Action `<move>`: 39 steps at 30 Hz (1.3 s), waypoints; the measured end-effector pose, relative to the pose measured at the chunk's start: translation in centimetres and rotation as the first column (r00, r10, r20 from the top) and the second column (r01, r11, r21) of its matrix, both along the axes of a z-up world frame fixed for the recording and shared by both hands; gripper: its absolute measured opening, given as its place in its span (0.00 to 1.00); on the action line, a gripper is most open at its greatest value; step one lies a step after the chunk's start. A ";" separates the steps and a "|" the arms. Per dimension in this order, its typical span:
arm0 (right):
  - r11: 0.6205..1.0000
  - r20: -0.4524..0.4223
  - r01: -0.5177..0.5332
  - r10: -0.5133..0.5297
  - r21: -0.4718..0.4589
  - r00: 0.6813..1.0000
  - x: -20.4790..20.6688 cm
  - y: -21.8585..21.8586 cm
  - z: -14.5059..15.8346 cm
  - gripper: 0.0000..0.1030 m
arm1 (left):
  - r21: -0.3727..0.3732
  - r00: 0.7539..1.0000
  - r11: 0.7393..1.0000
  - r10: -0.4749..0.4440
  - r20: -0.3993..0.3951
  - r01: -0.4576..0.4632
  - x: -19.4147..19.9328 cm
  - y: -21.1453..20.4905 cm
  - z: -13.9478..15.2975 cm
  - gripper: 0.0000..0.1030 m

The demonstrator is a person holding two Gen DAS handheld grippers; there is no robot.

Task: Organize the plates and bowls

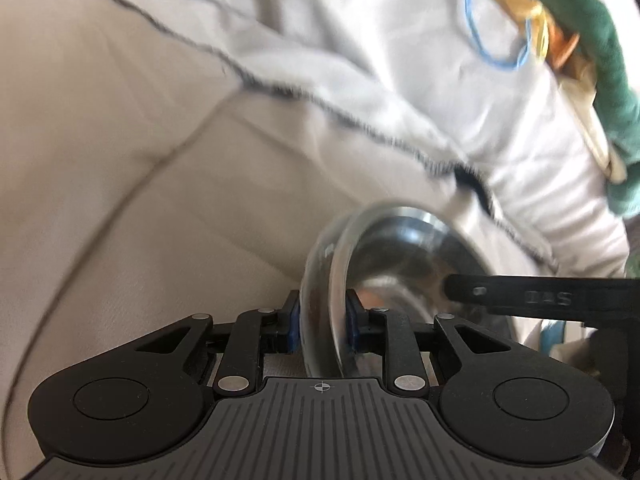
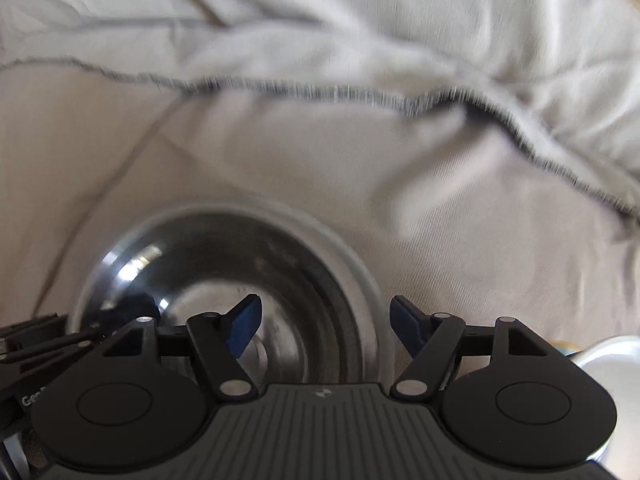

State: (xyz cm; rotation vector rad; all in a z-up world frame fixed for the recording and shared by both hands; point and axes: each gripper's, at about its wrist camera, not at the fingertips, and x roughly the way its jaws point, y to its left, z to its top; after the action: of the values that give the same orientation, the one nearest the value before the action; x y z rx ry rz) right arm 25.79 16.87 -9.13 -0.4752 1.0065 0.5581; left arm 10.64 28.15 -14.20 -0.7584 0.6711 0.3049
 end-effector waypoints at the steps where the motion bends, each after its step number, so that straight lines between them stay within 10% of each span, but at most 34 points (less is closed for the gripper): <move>1: 1.000 0.040 -0.007 0.006 0.024 0.999 -0.5 -0.4 1.0 0.70 | 0.016 1.000 1.000 0.023 0.019 -0.024 -0.5 0.0 0.6 0.24; 7: 0.985 0.235 0.001 -0.042 0.171 0.971 -2.3 -7.0 8.0 0.70 | 0.024 0.994 0.998 0.052 0.099 -0.054 -1.6 -0.8 4.0 0.24; 12: 0.951 0.217 0.153 -0.214 0.267 0.952 -1.1 -15.7 9.9 0.70 | -0.018 0.975 0.986 -0.163 0.148 0.168 1.0 -5.2 6.6 0.24; 17: 0.907 0.136 0.264 -0.322 0.328 0.937 0.6 -22.0 7.9 0.70 | 0.021 0.927 0.939 -0.343 0.155 0.344 4.6 -11.6 9.2 0.24; 23: 0.849 0.085 0.289 -0.360 0.441 0.929 1.6 -26.7 4.5 0.70 | 0.169 0.958 0.944 -0.287 -0.012 0.285 7.1 -16.0 9.2 0.25; 29: 0.787 -0.002 0.275 -0.328 0.552 0.945 2.6 -29.6 2.2 0.71 | 0.159 0.971 0.960 -0.218 -0.093 0.231 7.9 -17.0 7.9 0.26; 39: 0.789 -0.232 0.340 -0.254 0.512 0.939 3.7 -29.2 -1.6 0.71 | 0.078 0.972 0.978 -0.180 -0.155 0.193 9.7 -17.7 6.4 0.34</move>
State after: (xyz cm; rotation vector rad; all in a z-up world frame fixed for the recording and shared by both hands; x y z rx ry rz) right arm 29.50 -12.31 -10.70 0.2439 0.9877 0.5701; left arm 20.36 10.46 -7.82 -0.5828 0.8559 0.2192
